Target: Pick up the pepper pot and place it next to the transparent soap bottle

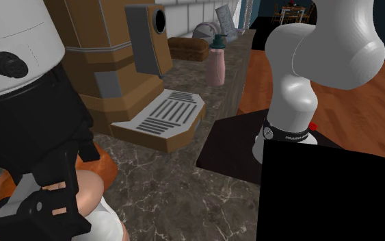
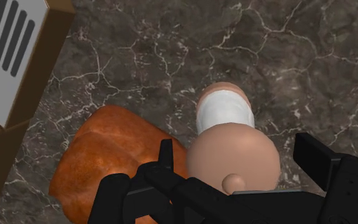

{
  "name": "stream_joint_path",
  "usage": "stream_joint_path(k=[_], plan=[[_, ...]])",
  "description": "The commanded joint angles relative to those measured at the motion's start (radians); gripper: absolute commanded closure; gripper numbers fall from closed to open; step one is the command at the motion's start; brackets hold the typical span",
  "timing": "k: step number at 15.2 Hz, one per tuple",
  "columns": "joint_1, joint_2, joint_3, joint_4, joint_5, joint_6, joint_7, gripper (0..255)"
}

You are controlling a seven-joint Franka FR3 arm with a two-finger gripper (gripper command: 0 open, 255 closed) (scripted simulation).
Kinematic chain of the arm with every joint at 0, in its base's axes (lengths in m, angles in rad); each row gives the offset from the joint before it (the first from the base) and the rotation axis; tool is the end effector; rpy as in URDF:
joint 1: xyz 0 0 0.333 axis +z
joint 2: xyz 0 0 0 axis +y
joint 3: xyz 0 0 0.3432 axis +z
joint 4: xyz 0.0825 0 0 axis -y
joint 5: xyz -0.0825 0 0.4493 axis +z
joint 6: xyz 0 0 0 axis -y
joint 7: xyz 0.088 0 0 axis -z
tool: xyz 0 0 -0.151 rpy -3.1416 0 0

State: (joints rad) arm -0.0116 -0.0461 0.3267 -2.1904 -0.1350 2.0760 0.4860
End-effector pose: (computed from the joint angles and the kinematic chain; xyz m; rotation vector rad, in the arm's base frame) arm 0.5426 0.1642 0.3480 2.9897 -0.1528 -0.0219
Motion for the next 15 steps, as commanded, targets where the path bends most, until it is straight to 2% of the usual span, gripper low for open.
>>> stream_joint_path(k=[1, 8, 9, 15], plan=[[0.0, 0.004, 0.0, -0.011, -0.002, 0.015, 0.002, 0], [0.0, 0.004, 0.0, -0.011, -0.003, 0.014, 0.003, 0], [0.0, 0.004, 0.0, -0.011, -0.003, 0.014, 0.003, 255], [0.0, 0.004, 0.0, -0.01, -0.003, 0.014, 0.003, 255]])
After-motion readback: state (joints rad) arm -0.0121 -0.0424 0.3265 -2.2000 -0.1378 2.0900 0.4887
